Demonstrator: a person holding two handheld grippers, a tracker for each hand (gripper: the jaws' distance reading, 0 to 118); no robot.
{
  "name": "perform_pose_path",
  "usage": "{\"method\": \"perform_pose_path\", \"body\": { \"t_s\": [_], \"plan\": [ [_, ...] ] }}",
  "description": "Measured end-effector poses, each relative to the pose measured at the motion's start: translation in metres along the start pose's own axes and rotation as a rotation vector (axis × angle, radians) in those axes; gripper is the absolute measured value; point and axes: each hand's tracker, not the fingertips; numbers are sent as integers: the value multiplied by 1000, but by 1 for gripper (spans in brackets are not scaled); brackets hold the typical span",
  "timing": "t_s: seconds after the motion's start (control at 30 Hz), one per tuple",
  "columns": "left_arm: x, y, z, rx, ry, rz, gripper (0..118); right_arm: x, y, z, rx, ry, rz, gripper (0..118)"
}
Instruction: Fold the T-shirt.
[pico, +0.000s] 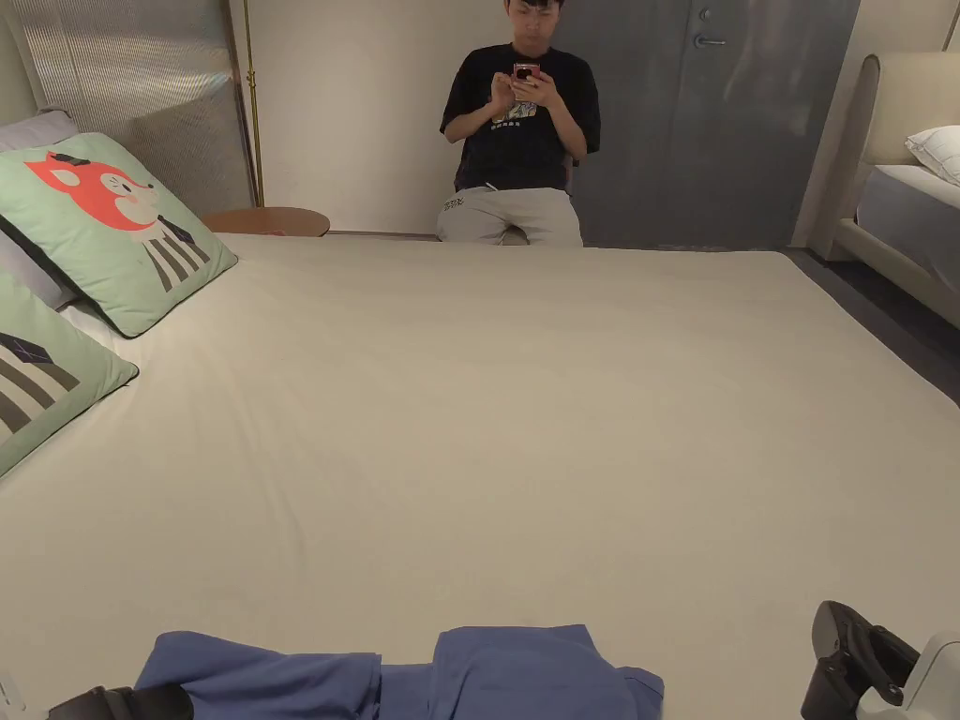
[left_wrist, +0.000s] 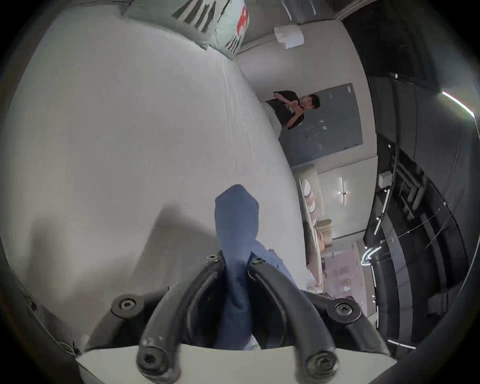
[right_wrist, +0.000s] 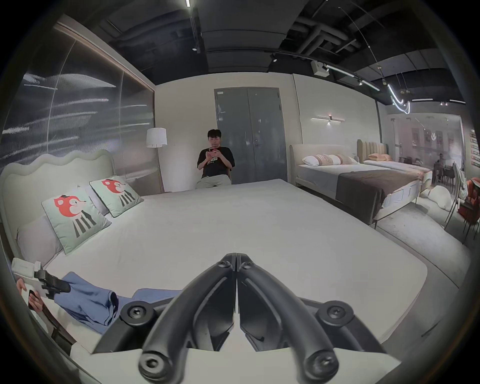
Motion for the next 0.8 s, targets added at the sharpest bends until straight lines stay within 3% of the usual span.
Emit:
{"method": "perform_pose_path", "body": {
  "t_s": [0.17, 0.33, 0.47, 0.67, 0.73, 0.77, 0.8],
  "plan": [
    [46, -16, -20, -65, -135, -128, 5, 0, -2, 0, -1, 12, -11, 1],
    [101, -44, -86, -194, -232, -251, 5, 3, -1, 6, 8, 15, -17, 1],
    [136, -86, -151, -302, -149, -417, 5, 16, -2, 11, 17, -3, -27, 1],
    [152, -171, -238, -401, 45, -518, 5, 29, 0, 16, 25, -39, -52, 1],
    [149, -187, -254, -382, 113, -568, 17, 33, -2, 21, 27, -50, -52, 1],
    [148, -190, -257, -366, 126, -560, 36, 34, -2, 22, 28, -53, -53, 1],
    [156, -196, -247, -365, 96, -546, 36, 35, -2, 22, 31, -56, -54, 1]
  ]
}}
